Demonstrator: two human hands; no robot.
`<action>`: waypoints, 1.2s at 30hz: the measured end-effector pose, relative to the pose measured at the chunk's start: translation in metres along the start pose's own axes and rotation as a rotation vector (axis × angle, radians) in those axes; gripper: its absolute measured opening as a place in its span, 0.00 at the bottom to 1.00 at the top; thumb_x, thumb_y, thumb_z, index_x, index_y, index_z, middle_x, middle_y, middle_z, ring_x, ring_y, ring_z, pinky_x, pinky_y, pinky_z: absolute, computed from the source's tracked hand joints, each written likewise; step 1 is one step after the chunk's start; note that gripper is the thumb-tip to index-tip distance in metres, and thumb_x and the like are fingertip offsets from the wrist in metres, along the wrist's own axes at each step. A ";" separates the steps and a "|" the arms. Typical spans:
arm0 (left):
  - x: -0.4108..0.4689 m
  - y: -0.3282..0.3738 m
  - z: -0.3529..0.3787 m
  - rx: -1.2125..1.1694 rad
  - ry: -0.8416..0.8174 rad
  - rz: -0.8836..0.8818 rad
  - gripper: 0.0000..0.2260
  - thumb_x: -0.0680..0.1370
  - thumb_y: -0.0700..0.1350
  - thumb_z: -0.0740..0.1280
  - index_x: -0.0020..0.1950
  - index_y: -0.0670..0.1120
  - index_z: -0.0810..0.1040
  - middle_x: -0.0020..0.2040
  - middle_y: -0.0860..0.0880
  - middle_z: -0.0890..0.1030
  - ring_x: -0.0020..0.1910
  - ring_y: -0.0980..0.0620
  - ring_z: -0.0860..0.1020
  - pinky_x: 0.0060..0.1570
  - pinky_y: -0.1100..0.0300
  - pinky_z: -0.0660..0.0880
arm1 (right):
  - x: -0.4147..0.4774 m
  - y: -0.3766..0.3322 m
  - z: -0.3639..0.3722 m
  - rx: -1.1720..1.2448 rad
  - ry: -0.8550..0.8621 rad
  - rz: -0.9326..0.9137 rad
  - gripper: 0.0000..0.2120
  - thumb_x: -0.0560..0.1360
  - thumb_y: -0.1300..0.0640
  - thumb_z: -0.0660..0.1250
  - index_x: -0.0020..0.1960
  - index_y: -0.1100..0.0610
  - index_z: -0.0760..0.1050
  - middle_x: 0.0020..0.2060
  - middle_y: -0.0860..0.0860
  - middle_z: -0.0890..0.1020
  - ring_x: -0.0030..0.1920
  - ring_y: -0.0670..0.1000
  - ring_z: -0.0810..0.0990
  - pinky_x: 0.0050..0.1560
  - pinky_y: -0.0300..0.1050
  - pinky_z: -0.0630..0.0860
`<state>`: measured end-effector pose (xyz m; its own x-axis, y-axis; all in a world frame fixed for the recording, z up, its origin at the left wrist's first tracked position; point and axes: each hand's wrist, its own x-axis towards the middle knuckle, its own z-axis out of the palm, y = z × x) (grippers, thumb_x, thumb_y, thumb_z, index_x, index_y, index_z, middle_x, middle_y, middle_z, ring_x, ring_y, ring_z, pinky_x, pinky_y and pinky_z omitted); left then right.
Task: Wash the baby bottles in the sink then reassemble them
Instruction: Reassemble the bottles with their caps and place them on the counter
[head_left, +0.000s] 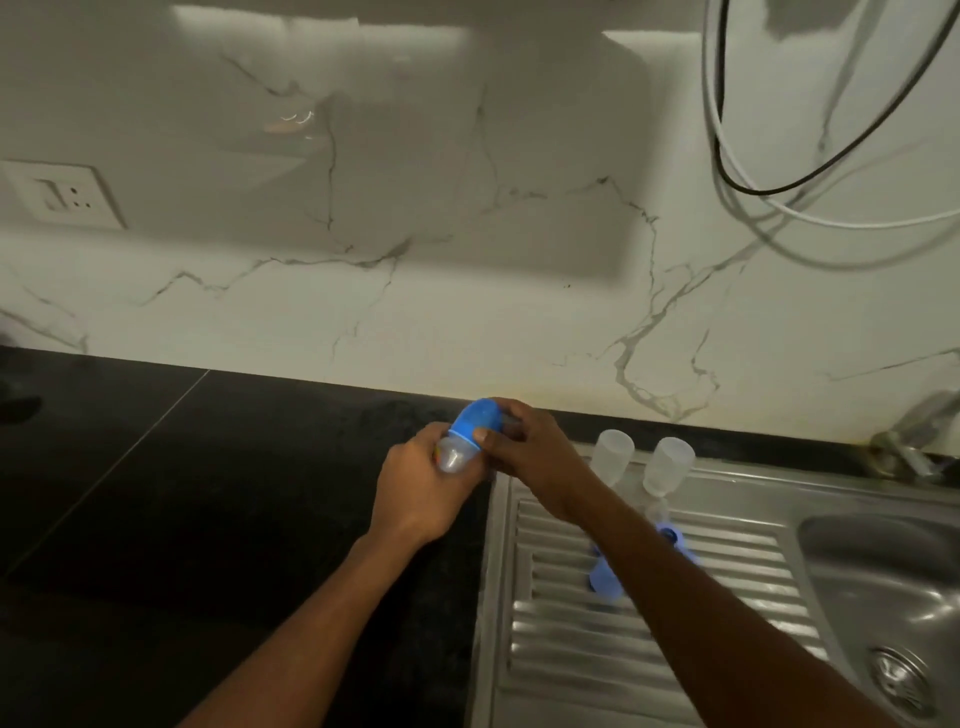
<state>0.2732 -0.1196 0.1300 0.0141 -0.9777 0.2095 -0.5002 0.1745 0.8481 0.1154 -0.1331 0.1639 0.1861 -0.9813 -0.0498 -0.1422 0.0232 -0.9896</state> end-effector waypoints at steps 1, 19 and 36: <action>0.003 -0.007 -0.001 -0.023 0.018 0.001 0.14 0.75 0.55 0.73 0.56 0.52 0.78 0.40 0.53 0.82 0.36 0.57 0.81 0.35 0.59 0.79 | 0.005 0.002 0.009 0.010 0.027 0.004 0.18 0.77 0.56 0.70 0.65 0.49 0.71 0.55 0.52 0.82 0.55 0.51 0.83 0.56 0.50 0.81; 0.183 -0.190 -0.048 -0.120 -0.006 -0.040 0.25 0.79 0.35 0.67 0.72 0.53 0.67 0.58 0.59 0.77 0.54 0.70 0.77 0.50 0.77 0.71 | 0.242 0.087 0.146 -0.259 0.058 0.075 0.30 0.75 0.57 0.69 0.74 0.48 0.63 0.65 0.48 0.77 0.63 0.48 0.77 0.66 0.51 0.74; 0.171 -0.234 -0.034 0.003 0.048 -0.305 0.40 0.73 0.42 0.76 0.79 0.43 0.57 0.75 0.42 0.66 0.74 0.44 0.67 0.73 0.44 0.66 | 0.233 0.123 0.158 -0.339 0.143 0.113 0.38 0.78 0.63 0.65 0.81 0.52 0.49 0.77 0.52 0.63 0.75 0.53 0.64 0.75 0.48 0.61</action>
<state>0.4227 -0.3234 -0.0163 0.2048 -0.9783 -0.0315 -0.4688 -0.1263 0.8742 0.2952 -0.3288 0.0092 0.0163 -0.9935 -0.1128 -0.4720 0.0918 -0.8768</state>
